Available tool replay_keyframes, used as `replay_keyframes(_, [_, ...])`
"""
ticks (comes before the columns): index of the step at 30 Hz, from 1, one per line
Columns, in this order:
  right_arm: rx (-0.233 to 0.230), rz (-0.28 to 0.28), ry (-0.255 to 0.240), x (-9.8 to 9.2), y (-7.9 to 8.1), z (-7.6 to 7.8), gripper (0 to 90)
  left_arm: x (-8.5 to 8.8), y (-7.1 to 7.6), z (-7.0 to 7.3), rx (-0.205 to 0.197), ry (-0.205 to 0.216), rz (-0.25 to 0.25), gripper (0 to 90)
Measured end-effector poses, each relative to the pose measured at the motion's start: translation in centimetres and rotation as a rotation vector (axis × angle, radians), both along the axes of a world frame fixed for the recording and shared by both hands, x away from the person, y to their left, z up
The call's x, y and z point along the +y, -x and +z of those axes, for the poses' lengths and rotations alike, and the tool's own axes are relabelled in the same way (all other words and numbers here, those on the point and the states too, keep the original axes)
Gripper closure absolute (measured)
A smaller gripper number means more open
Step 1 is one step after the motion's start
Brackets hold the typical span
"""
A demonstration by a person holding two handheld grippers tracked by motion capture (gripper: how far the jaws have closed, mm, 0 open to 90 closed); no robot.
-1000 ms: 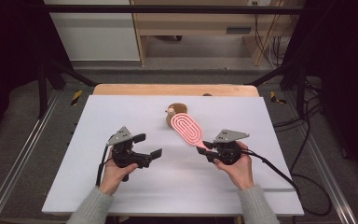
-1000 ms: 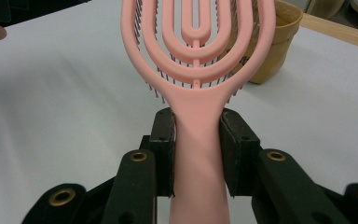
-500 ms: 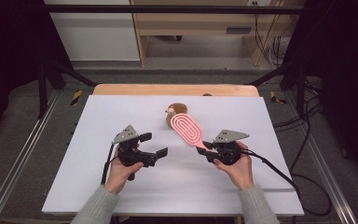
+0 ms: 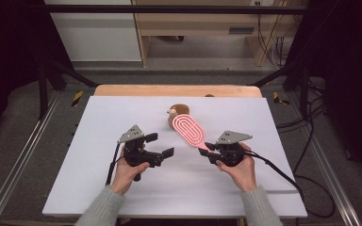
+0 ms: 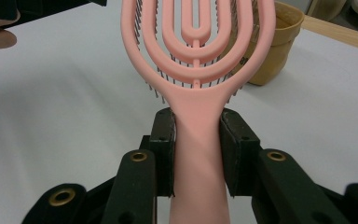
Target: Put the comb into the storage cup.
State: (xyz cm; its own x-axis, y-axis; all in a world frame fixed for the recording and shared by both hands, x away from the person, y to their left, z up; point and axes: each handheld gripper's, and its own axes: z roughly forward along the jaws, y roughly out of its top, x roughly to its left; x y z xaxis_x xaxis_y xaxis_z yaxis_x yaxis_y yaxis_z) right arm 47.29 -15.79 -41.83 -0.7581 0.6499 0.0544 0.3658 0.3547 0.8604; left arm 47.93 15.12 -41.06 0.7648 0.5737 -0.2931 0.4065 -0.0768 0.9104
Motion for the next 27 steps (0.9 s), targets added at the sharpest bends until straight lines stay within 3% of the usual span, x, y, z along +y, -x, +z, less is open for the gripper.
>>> replay_keyframes(27, [-0.006,0.001,-0.006,0.0,0.1,0.1,69.2,-1.3,-0.7,0.1,0.034,0.060,0.024,1.9])
